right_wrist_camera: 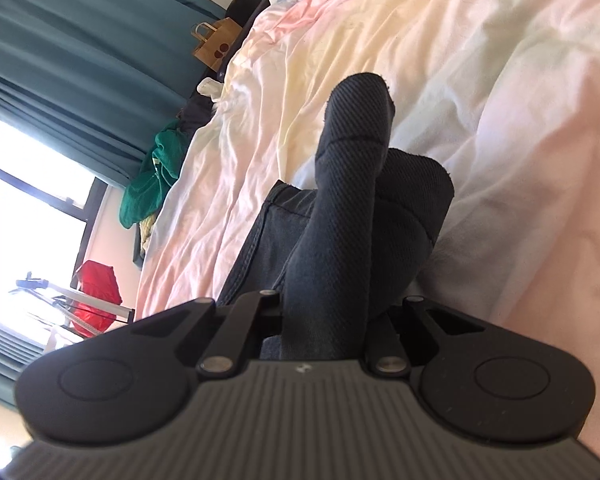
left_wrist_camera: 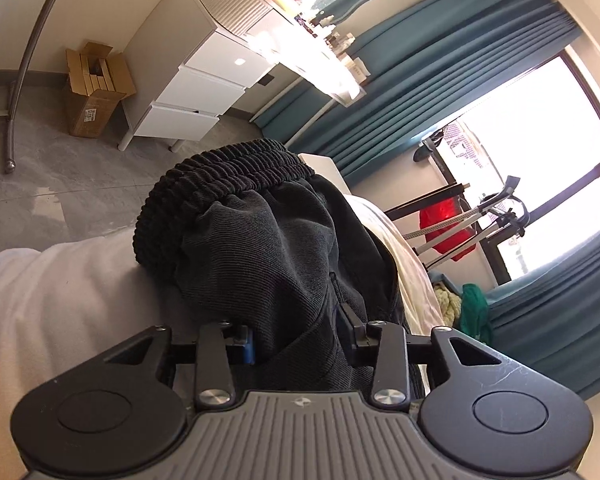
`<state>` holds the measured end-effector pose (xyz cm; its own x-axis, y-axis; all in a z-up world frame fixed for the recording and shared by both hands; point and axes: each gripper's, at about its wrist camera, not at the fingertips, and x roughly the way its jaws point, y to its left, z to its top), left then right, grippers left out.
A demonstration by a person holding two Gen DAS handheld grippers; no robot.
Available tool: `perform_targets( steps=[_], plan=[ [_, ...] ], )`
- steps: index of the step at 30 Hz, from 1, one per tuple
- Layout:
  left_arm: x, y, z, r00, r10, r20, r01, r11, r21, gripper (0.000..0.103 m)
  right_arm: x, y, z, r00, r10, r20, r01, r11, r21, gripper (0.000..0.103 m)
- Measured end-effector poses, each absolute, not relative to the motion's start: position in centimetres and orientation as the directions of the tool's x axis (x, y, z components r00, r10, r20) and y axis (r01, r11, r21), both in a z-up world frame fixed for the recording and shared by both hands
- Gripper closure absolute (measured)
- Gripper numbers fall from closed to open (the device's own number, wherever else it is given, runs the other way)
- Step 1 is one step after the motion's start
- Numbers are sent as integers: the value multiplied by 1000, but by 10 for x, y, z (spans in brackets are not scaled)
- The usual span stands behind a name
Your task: Fold clothes
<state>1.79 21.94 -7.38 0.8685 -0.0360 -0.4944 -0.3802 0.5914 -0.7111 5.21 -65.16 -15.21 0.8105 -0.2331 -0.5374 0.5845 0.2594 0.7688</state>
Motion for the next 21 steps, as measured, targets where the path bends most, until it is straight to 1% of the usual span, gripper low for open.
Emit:
perform_targets(
  steps=[4, 7, 9, 12, 14, 16, 18, 21],
  plan=[
    [-4, 195, -54, 869, 36, -494, -389, 666, -636, 45, 48, -657, -163, 818, -205, -537, 574, 244, 781, 90],
    [-20, 172, -38, 871, 85, -483, -385, 730, -565, 41, 46, -658, -166, 824, -200, -530, 565, 241, 789, 90],
    [-30, 157, -27, 873, 118, -474, -383, 768, -514, 41, 47, -658, -165, 827, -203, -524, 562, 258, 786, 90],
    [-16, 121, -13, 900, 77, -429, -274, 865, -420, 40, 46, -657, -166, 829, -211, -519, 559, 250, 791, 90],
    [-2, 93, -7, 915, 29, -403, -184, 918, -352, 35, 46, -656, -165, 829, -217, -515, 558, 253, 791, 90],
    [13, 69, -8, 918, -25, -396, -104, 949, -299, 32, 47, -656, -164, 828, -218, -517, 560, 261, 786, 90],
    [34, 41, -17, 911, -73, -407, -27, 972, -235, 32, 47, -656, -164, 825, -217, -521, 564, 271, 780, 90],
    [56, 11, -31, 900, -101, -425, 30, 985, -169, 33, 49, -656, -161, 820, -219, -529, 572, 298, 764, 90]
  ],
)
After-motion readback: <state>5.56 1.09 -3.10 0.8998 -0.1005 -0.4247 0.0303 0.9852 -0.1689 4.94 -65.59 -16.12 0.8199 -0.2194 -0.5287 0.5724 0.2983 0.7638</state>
